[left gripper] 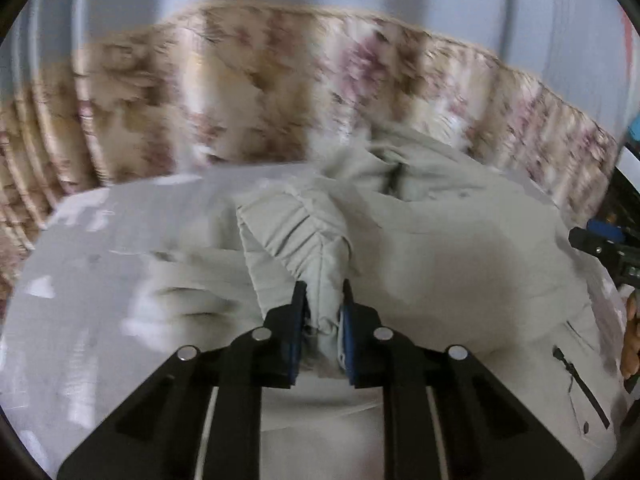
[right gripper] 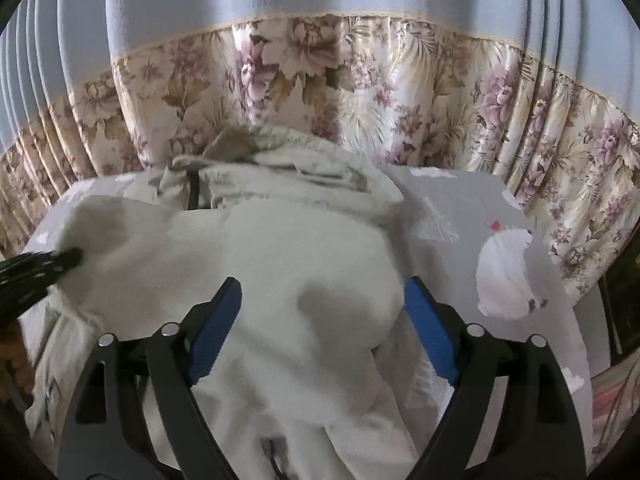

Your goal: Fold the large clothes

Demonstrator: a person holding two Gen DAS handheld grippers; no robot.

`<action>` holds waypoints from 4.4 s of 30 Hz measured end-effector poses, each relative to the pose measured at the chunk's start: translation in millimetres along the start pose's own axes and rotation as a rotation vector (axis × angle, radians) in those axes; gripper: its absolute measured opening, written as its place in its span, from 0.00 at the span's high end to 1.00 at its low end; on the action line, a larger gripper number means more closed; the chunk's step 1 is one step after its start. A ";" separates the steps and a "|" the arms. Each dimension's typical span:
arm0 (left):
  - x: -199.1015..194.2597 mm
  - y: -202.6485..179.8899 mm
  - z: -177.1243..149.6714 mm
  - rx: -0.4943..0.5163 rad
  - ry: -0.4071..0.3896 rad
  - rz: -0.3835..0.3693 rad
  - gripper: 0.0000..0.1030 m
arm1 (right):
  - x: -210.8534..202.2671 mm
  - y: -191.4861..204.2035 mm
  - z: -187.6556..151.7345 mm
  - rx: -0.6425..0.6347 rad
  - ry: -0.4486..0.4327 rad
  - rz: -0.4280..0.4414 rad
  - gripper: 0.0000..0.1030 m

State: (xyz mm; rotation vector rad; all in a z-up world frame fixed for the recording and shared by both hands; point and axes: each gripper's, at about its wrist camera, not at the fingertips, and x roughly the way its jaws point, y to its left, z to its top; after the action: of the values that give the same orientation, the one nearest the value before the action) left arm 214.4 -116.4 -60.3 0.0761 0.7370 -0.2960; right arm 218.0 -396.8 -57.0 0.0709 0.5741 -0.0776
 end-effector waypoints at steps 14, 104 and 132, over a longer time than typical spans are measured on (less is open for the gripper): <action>-2.6 31.6 -11.8 0.021 0.047 0.108 0.46 | 40.1 1.3 -6.6 0.032 0.093 0.030 0.12; 251.7 -19.4 219.8 0.141 0.242 -0.091 0.95 | 178.6 -76.7 148.5 0.171 0.260 0.131 0.93; -26.1 38.2 -17.8 0.051 0.082 -0.251 0.69 | 4.4 19.7 -31.2 -0.375 0.088 0.354 0.57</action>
State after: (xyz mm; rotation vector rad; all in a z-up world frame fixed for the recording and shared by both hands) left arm 195.7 -70.6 -57.3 0.0436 0.8216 -0.5535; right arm 206.7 -374.7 -84.6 -0.1895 0.6476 0.3783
